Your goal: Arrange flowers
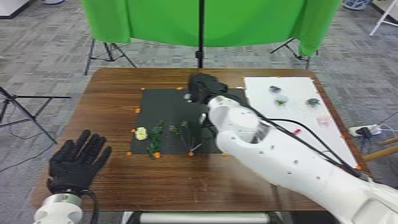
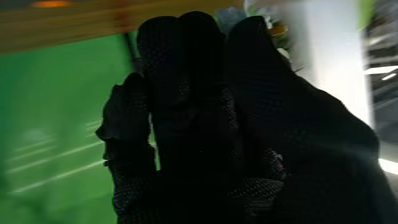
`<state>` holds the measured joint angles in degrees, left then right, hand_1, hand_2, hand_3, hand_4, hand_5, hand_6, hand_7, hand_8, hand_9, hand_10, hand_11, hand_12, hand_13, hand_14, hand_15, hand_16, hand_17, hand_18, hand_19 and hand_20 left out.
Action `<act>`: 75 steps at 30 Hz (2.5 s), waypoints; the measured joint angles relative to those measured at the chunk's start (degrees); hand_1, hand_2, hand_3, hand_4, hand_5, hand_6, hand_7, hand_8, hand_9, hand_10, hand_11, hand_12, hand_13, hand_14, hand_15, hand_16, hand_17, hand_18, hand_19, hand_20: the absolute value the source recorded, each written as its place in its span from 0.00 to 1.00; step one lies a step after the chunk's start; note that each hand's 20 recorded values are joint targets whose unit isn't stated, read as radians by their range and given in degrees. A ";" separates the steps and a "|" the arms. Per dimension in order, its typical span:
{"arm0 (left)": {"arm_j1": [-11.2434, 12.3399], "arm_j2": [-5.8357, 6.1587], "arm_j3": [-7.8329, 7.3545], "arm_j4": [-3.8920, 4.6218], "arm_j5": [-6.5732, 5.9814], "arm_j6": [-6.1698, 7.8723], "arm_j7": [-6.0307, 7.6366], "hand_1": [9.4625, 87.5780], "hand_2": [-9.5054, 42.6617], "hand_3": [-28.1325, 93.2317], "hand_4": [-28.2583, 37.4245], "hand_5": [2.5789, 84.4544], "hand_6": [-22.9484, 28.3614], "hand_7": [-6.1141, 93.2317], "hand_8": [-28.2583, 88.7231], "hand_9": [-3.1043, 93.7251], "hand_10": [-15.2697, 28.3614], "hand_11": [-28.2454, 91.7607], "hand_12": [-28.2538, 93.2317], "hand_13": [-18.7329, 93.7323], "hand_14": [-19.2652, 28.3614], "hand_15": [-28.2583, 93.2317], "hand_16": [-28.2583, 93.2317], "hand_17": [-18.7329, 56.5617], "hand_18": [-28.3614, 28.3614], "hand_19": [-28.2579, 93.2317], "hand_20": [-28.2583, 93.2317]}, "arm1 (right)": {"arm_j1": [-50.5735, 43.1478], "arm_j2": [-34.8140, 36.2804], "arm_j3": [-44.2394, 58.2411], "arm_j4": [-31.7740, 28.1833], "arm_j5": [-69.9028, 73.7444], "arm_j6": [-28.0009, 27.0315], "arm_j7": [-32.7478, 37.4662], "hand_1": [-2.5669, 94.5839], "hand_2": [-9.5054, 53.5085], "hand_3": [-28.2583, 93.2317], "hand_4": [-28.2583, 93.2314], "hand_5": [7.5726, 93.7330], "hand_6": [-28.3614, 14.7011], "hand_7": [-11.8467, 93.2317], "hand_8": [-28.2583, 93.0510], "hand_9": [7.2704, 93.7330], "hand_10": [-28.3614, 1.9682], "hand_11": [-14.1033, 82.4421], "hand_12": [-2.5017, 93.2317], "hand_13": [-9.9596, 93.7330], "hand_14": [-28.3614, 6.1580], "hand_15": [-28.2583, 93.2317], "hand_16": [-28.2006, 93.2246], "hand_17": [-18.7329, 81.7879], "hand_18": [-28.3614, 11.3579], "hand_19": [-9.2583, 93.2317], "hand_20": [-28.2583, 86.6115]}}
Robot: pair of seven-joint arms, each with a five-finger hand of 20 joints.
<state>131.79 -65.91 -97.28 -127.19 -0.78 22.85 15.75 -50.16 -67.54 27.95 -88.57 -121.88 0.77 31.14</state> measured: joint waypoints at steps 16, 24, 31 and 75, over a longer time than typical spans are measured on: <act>-3.11 1.34 1.58 1.06 0.16 0.04 -1.55 0.27 0.54 0.87 0.08 0.61 0.63 0.27 0.16 0.48 0.73 0.45 0.34 0.44 0.72 0.58 0.17 0.19 0.73 0.50 0.36 | 0.42 -10.49 -5.22 8.65 -5.06 -4.91 1.17 0.66 0.00 0.77 0.00 0.65 0.58 0.31 0.13 0.72 0.49 0.33 0.31 0.71 0.55 0.62 0.53 0.49 0.14 0.92 0.59; -3.17 1.34 1.30 1.26 0.46 0.08 -2.47 0.30 0.51 0.86 0.09 0.61 0.63 0.28 0.16 0.48 0.72 0.45 0.34 0.44 0.72 0.59 0.17 0.19 0.73 0.50 0.36 | -0.74 -10.01 -4.88 7.50 -3.66 -4.88 2.65 0.60 0.00 0.81 0.00 0.60 0.55 0.27 0.14 0.68 0.43 0.39 0.22 0.70 0.50 0.65 0.49 0.48 0.12 0.92 0.58; -3.63 1.34 1.40 1.59 0.51 0.09 -2.66 0.30 0.51 0.86 0.09 0.61 0.63 0.28 0.16 0.48 0.72 0.46 0.34 0.44 0.72 0.59 0.17 0.19 0.73 0.50 0.36 | -0.76 -10.05 -4.19 6.62 -2.67 -3.72 3.08 0.59 0.00 0.82 0.00 0.59 0.54 0.26 0.14 0.68 0.42 0.39 0.22 0.70 0.49 0.66 0.48 0.48 0.12 0.92 0.58; -0.93 -0.37 -0.91 0.44 0.33 -0.08 -0.73 0.28 0.54 0.86 0.08 0.61 0.64 0.28 0.16 0.48 0.73 0.46 0.34 0.44 0.72 0.59 0.17 0.19 0.73 0.50 0.36 | -36.30 28.87 45.56 -17.34 -2.87 -9.55 15.44 0.48 0.00 0.86 0.00 0.43 0.47 0.20 0.16 0.37 0.36 0.25 0.15 0.39 0.22 0.40 0.35 0.32 0.09 0.75 0.46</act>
<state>130.86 -66.29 -98.19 -126.75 -0.44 22.78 15.01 -86.46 -38.67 73.51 -105.91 -124.76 -8.78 46.58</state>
